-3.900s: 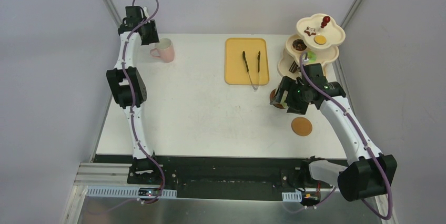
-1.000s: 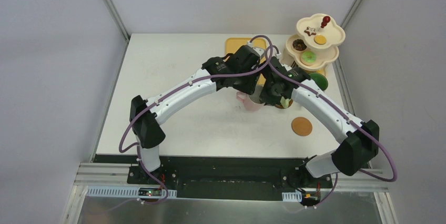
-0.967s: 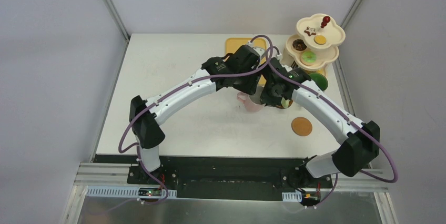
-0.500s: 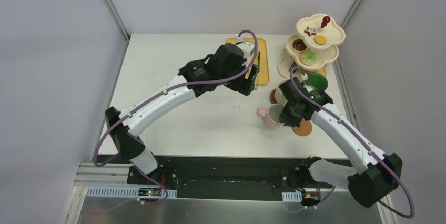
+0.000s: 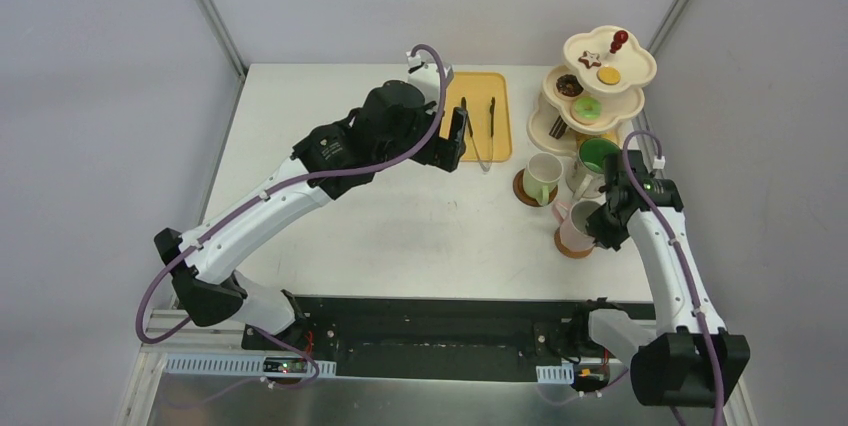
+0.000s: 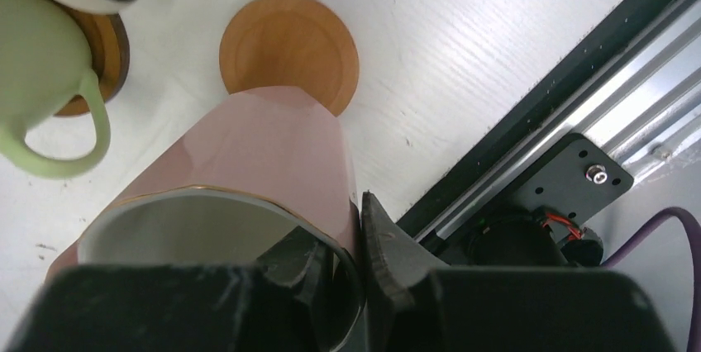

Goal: Serve the afternoon tea
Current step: Place the cup on the coaster.

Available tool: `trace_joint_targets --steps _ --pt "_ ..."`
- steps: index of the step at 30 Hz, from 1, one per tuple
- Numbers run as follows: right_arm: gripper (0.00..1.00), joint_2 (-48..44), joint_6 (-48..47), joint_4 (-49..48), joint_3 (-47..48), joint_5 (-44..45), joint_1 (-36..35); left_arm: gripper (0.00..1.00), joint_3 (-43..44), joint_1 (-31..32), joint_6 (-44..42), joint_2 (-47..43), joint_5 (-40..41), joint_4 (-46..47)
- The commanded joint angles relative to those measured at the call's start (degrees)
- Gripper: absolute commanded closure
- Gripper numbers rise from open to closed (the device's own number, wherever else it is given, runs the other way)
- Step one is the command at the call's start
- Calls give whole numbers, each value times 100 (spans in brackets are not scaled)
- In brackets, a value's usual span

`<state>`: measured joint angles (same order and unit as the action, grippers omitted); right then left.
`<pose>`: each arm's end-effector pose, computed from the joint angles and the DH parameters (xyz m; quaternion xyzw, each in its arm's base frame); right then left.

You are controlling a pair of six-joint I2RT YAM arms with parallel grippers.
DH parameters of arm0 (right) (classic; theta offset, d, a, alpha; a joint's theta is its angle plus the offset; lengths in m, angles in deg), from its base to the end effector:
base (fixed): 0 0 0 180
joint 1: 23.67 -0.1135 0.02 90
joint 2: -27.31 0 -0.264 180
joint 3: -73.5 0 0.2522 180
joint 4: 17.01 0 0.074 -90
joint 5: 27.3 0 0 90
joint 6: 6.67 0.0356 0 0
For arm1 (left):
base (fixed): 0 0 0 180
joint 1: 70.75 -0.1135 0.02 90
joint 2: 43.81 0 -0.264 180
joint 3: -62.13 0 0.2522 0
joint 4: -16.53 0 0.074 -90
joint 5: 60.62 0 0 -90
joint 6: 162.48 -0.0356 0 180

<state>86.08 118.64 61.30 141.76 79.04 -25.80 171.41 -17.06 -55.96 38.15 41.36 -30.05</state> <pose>0.1712 -0.0037 0.2800 0.3028 0.9250 -0.0739 0.2171 0.1895 -0.2453 0.4548 0.2012 0.7879 -0.2615 0.5199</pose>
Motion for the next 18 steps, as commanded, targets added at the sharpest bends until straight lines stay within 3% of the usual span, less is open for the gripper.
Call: trace_joint_targets --steps 1,18 --pt "100 224 -313 -812 108 -2 195 16 -101 48 -69 -241 172 20" --pt "100 536 73 -1623 -574 64 626 16 -163 51 -210 -444 436 -156"
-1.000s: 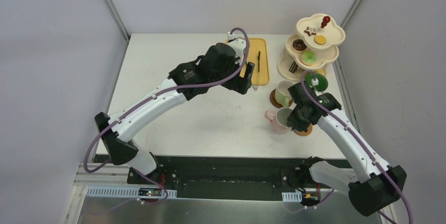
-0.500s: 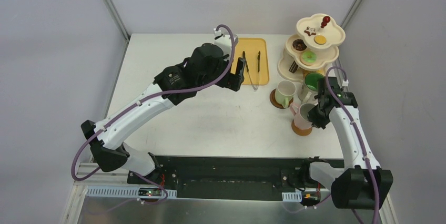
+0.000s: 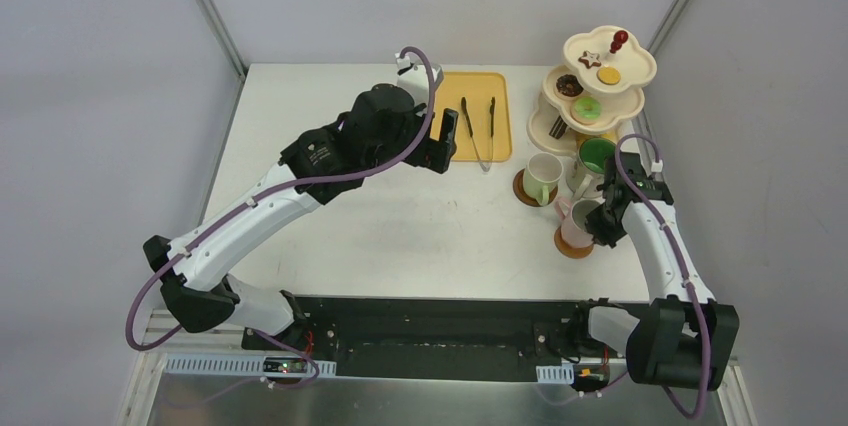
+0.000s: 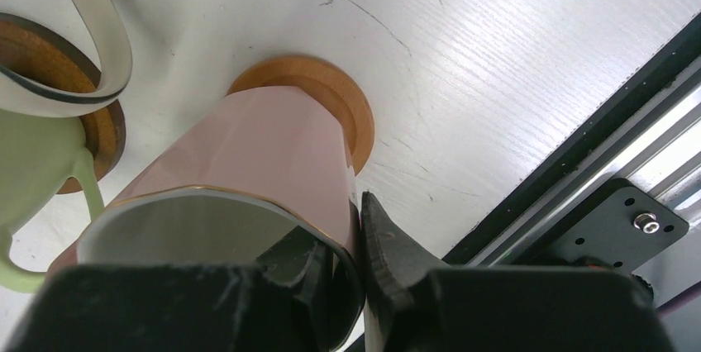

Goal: Serve the afternoon tea
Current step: Place the cup on the coaster.

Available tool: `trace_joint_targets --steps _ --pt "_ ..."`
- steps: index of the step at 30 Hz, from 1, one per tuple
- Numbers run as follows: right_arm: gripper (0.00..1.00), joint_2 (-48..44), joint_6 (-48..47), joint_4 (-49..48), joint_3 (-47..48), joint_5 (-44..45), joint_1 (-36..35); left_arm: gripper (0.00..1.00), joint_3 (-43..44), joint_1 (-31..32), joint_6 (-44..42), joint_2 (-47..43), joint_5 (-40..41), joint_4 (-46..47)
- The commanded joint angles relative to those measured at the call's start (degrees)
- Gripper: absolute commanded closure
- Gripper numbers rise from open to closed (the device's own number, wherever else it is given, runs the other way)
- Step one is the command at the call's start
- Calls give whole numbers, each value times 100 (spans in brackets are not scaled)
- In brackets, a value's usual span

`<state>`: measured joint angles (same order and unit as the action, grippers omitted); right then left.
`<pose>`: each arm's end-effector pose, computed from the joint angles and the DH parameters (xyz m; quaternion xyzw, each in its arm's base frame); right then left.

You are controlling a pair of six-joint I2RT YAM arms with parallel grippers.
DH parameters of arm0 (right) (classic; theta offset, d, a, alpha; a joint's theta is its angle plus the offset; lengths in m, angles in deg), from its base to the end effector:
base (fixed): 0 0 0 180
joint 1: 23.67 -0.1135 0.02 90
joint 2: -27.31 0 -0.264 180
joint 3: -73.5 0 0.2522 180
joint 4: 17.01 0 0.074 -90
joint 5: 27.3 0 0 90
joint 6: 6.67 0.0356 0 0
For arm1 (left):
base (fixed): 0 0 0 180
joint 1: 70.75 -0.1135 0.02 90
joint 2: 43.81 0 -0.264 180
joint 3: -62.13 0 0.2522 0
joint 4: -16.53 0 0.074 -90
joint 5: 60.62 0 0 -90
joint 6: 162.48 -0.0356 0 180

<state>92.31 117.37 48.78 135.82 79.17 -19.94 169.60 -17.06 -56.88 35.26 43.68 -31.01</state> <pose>0.1990 -0.0231 0.2404 0.3400 0.9113 -0.0875 0.2152 0.1814 -0.2319 0.4571 0.1956 0.7878 -0.2436 0.5309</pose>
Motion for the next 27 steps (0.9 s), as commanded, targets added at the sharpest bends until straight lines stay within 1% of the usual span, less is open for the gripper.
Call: trace_joint_targets --steps 1,9,15,27 --pt "100 -91 181 -406 3 68 48 16 24 49 -126 -143 210 -61" --pt "100 -188 169 -298 -46 231 49 16 51 50 -136 -115 232 -50" --pt "100 -88 179 -266 -54 91 49 16 111 51 -136 -55 188 -38" --pt "100 -320 253 -109 -65 79 49 16 156 50 -127 1 153 -50"
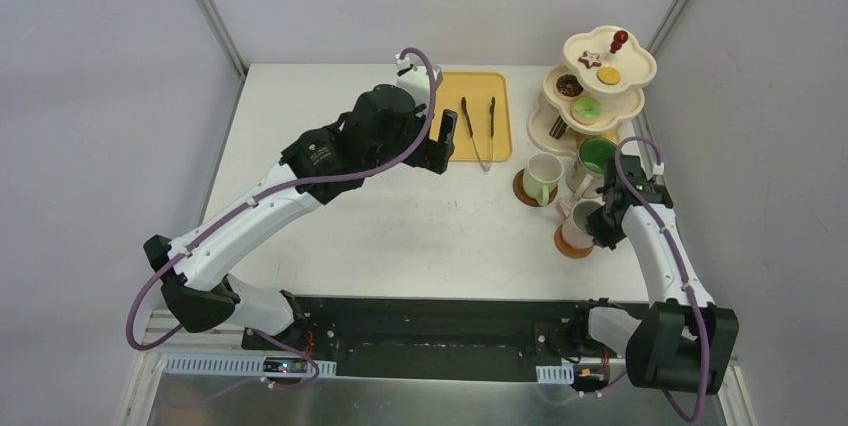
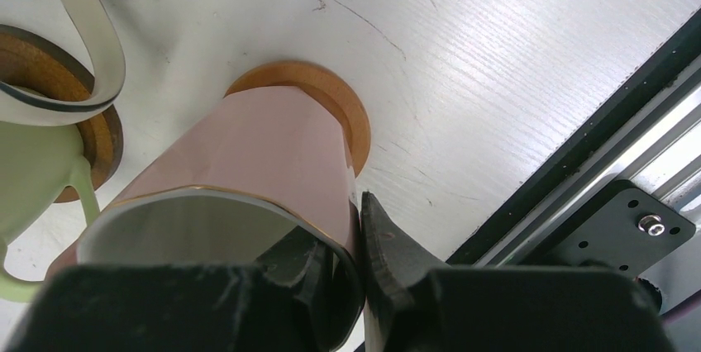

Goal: Serve the afternoon tea
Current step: Place the cup on the coaster.

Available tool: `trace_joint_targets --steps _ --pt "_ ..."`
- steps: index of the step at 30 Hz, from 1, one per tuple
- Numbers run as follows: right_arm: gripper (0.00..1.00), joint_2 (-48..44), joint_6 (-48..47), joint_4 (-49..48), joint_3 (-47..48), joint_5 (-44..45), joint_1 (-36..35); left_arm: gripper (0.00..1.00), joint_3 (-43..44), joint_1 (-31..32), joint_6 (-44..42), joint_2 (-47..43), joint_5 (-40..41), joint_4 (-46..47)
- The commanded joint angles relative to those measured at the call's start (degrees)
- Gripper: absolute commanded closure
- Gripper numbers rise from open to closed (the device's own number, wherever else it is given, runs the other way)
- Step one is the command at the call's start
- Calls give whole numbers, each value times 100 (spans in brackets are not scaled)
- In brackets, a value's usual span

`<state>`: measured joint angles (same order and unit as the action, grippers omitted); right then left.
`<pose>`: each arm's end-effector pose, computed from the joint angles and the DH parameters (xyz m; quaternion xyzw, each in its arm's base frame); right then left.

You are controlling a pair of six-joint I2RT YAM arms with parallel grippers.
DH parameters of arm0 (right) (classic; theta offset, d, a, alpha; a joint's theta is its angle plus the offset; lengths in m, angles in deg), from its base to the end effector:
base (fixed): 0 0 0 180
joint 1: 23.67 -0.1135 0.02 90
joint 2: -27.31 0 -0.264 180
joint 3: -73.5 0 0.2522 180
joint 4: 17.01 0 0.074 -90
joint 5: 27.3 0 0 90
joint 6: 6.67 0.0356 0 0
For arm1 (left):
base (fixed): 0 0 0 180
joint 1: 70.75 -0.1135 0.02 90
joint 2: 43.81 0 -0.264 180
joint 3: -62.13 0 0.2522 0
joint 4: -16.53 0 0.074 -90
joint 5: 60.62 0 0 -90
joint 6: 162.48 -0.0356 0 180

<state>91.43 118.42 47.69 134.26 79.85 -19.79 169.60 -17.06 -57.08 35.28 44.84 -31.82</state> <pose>0.1957 -0.0238 0.2360 0.3506 0.9057 -0.0904 0.2206 0.1816 -0.2311 0.4556 0.1932 0.7920 -0.2317 0.5308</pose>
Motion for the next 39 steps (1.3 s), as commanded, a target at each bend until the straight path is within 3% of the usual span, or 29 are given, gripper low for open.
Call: trace_joint_targets --steps 1,8,15,27,36,39 --pt "100 -226 167 10 80 3 34 16 164 47 -100 1 24 36" --pt "100 -103 221 93 86 58 34 16 184 52 -90 -10 16 24" --pt "86 -44 244 130 14 -22 28 16 147 49 -62 -37 37 57" --pt "28 -224 -46 200 219 -321 25 16 309 38 -124 142 2 60" --pt "4 -544 -531 669 875 -606 25 16 498 -12 -199 269 7 75" --pt "1 -663 -628 846 1060 -657 25 16 551 -23 -196 283 18 74"
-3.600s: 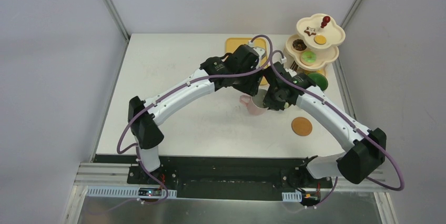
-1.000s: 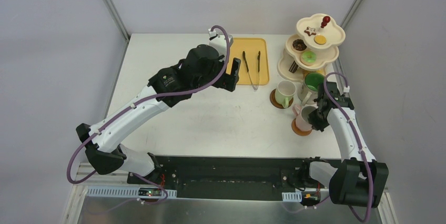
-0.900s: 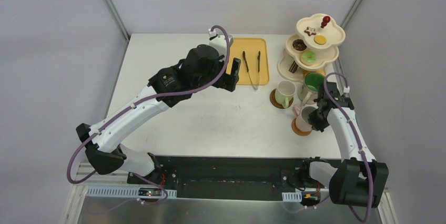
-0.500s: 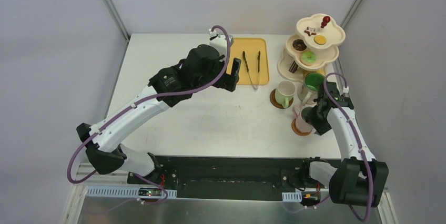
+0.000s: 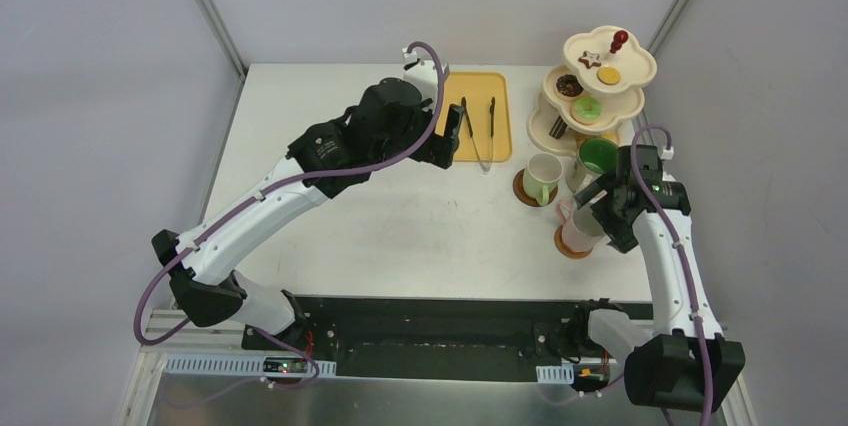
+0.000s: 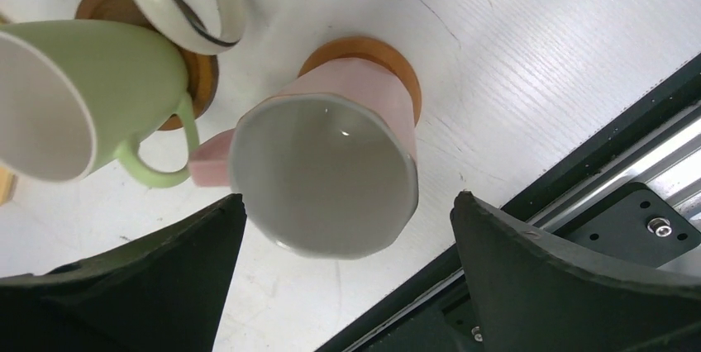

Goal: Serve the afternoon tea
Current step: Place the cup on the coaster, then reset both arms

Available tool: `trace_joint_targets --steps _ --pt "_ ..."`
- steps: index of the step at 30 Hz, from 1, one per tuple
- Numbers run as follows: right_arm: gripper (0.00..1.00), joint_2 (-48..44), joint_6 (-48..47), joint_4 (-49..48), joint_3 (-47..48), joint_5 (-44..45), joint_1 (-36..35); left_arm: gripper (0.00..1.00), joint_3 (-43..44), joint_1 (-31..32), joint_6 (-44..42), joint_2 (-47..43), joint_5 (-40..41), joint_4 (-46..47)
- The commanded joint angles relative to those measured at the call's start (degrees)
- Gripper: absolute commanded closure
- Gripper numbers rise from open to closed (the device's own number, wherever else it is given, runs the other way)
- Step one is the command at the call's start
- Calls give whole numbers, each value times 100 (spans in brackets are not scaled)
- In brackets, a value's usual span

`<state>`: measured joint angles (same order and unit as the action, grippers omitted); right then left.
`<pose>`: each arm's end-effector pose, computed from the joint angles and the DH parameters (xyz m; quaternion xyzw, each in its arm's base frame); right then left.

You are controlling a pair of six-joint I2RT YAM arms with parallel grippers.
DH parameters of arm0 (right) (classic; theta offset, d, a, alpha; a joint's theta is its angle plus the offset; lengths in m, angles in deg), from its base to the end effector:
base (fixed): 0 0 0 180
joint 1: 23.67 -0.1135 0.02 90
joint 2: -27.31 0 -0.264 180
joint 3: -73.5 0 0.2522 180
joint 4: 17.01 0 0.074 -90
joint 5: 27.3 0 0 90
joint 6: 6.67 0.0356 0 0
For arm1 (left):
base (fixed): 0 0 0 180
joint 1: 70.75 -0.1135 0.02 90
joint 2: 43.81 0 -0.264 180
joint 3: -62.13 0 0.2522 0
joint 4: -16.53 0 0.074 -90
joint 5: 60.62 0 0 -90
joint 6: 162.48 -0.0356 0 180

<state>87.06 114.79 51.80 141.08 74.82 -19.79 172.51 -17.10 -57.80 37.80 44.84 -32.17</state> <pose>0.1887 -0.0203 0.2808 0.3174 0.9092 -0.0399 0.2663 0.1880 -0.2395 0.4591 0.1978 0.7906 -0.2283 0.5325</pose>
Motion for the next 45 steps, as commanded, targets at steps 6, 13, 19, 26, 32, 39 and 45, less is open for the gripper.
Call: trace_joint_targets --steps 6,13,19,26,32,39,45 --pt "1 -548 -385 650 657 -121 26 15 368 -42 -109 25 96 104" --pt "1 -668 -969 974 1340 -200 31 15 930 -49 -10 -19 671 -158" --pt "1 -852 -1406 950 2311 -482 25 12 1057 -50 66 -295 1452 37" --pt "1 53 -1345 697 5082 -1133 29 10 1559 -50 -707 -625 2591 925" --pt "1 1025 -1140 222 7092 -1612 30 1 695 -54 -1916 -1407 3354 3034" --pt "1 1180 -811 -797 6908 -2328 22 1 567 -56 -2249 -1804 4024 3110" --pt "1 1086 -657 -1217 6405 -2455 25 1 238 -48 -2103 -2199 4292 3115"
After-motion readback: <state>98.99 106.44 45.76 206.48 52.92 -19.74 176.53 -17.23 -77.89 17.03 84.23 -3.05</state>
